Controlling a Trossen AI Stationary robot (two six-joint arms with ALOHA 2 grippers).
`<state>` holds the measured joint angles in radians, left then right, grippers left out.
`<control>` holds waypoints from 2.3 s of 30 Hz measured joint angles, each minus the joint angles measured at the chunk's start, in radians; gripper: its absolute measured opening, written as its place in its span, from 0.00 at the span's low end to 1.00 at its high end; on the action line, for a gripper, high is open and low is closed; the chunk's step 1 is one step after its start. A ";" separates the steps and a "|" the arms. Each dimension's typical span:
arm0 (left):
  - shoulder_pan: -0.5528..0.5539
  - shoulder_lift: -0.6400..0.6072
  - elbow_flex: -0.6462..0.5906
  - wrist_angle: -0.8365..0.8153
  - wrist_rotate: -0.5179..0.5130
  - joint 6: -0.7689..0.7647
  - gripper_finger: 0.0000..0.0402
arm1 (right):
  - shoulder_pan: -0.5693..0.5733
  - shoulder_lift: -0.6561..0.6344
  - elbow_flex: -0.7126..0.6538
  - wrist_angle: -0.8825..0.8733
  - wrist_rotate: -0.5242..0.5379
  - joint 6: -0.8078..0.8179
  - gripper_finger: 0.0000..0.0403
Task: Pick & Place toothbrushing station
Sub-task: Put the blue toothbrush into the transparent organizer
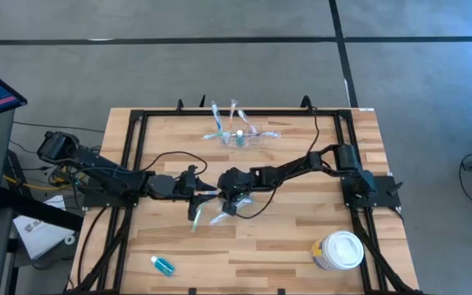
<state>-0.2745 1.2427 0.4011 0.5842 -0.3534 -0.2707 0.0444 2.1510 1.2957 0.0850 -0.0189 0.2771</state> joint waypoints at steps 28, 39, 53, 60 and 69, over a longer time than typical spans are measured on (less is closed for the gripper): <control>0.000 0.000 -0.006 -0.001 -0.003 0.000 0.26 | 0.059 -0.127 -0.021 -0.061 -0.094 -0.105 0.00; 0.000 0.000 -0.006 -0.001 -0.002 0.000 0.26 | 0.021 -0.341 -0.227 0.082 -0.032 -0.112 0.00; 0.000 0.000 -0.005 0.007 -0.002 0.000 0.26 | -0.071 -0.521 -0.319 0.139 0.001 -0.157 0.00; 0.000 0.000 -0.005 0.007 -0.002 0.000 0.26 | -0.120 -0.537 -0.319 0.165 0.017 -0.196 0.00; 0.000 0.000 -0.005 0.007 -0.002 0.000 0.26 | -0.177 -0.537 -0.319 0.253 -0.011 -0.225 0.00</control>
<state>-0.2745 1.2423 0.3962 0.5915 -0.3550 -0.2707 -0.1321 1.6138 0.9764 0.3376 -0.0295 0.0521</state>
